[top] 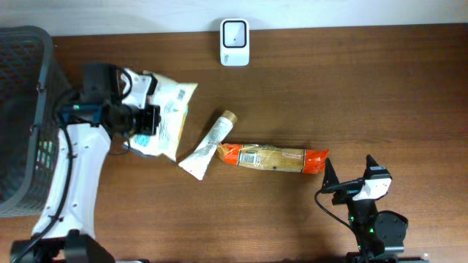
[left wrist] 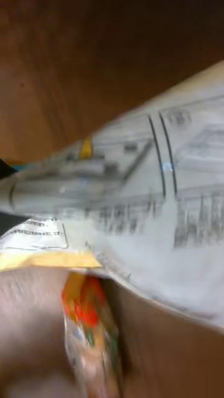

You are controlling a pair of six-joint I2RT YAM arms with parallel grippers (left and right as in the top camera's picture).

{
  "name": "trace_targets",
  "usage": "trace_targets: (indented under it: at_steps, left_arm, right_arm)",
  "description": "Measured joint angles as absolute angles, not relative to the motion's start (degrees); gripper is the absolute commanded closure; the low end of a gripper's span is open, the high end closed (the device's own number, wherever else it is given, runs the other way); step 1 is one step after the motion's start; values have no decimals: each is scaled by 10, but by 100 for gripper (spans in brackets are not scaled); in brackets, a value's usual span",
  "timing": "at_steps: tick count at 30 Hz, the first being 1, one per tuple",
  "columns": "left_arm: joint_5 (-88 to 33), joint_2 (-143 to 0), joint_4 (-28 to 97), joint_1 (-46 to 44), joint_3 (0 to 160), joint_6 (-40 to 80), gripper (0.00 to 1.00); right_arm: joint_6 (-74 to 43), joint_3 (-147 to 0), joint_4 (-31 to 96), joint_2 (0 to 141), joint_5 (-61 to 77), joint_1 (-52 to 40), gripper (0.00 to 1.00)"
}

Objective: Scan the item barcode
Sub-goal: 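Carry the white printed pouch out and place it left of the tube, then reach the left gripper into the basket and grasp the green-white packet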

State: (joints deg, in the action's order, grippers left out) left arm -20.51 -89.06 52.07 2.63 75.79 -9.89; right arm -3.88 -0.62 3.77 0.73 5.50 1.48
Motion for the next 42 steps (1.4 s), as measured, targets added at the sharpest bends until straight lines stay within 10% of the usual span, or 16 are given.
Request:
trace_targets:
  at_steps: [10, 17, 21, 42]
  left_arm:
    - [-121, -891, 489, 27, 653, -76, 99]
    - [-117, -891, 487, 19, 649, -72, 20]
    - [-117, -891, 481, 17, 649, -67, 1]
    - [-13, -885, 628, 47, 1128, -64, 1]
  right_arm:
    - [-39, -6, 38, 7, 55, 15, 1]
    - [-39, -6, 38, 7, 55, 15, 1]
    - [-39, -6, 38, 7, 55, 15, 1]
    - [-39, -6, 38, 7, 55, 15, 1]
